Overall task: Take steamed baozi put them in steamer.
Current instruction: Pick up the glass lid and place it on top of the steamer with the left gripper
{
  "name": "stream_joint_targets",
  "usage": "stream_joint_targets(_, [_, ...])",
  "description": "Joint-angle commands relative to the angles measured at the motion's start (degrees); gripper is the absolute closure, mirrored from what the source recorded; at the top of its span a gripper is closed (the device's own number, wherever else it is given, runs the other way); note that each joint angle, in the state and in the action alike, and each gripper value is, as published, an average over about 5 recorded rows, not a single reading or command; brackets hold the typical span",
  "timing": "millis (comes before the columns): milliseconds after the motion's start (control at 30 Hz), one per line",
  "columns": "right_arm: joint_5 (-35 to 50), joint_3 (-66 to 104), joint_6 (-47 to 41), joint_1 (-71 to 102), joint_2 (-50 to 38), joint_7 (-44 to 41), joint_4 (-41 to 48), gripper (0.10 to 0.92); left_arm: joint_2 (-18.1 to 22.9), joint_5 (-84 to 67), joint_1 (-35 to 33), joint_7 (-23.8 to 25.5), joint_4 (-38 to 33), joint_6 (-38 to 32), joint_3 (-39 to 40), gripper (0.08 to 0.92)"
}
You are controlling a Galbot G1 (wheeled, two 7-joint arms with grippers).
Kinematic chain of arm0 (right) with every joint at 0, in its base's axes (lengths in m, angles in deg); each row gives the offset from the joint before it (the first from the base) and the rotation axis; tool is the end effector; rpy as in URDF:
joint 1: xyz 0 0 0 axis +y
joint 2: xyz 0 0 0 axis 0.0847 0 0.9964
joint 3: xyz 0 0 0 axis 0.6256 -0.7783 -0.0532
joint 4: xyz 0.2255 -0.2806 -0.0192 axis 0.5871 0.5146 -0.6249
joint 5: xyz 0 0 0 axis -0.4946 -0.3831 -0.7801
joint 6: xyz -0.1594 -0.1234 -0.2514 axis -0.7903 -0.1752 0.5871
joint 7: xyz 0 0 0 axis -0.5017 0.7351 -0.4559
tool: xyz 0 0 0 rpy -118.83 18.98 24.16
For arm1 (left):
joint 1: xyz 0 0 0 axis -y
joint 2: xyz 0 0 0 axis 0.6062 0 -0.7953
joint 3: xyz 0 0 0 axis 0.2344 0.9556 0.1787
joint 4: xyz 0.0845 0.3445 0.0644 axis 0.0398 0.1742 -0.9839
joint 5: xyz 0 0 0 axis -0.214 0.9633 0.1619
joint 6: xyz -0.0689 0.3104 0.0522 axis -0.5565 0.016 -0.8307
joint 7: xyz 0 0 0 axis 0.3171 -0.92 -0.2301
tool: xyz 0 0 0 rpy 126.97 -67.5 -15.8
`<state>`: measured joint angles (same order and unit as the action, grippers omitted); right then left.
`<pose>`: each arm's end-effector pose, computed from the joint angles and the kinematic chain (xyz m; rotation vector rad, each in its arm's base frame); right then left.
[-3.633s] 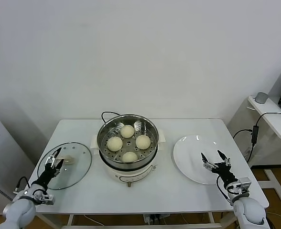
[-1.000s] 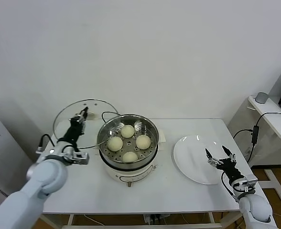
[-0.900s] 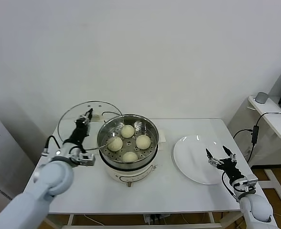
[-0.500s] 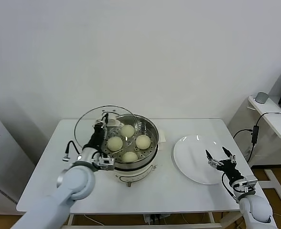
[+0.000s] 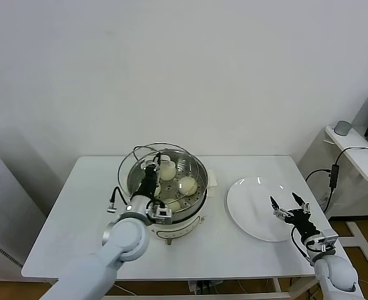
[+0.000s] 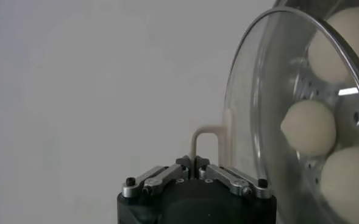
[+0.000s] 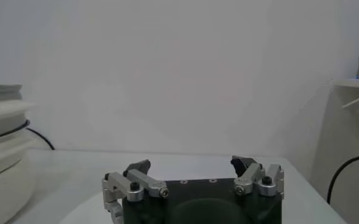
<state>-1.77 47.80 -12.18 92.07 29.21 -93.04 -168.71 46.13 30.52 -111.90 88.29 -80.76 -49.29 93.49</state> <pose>0.2643 -0.2200 -0.3926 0.2008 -3.0536 0.0153 0.3161 -0.0556 -0.2532 0.1384 2.1008 2.1427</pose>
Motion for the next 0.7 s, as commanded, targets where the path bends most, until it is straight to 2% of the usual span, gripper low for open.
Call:
stream_joint_targets(33, [0.0, 0.0, 0.0, -0.1, 0.1, -0.1, 0.2, 0.203, 3.8, 1.5, 1.1, -0.2, 3.3, 1.0, 2.6, 0.894])
stream_joint_targets(700, [-0.2, 0.2, 0.2, 0.0, 0.4, -0.5, 0.9, 0.203, 5.1, 1.9, -0.4, -0.5, 4.2, 1.3, 2.4, 0.894])
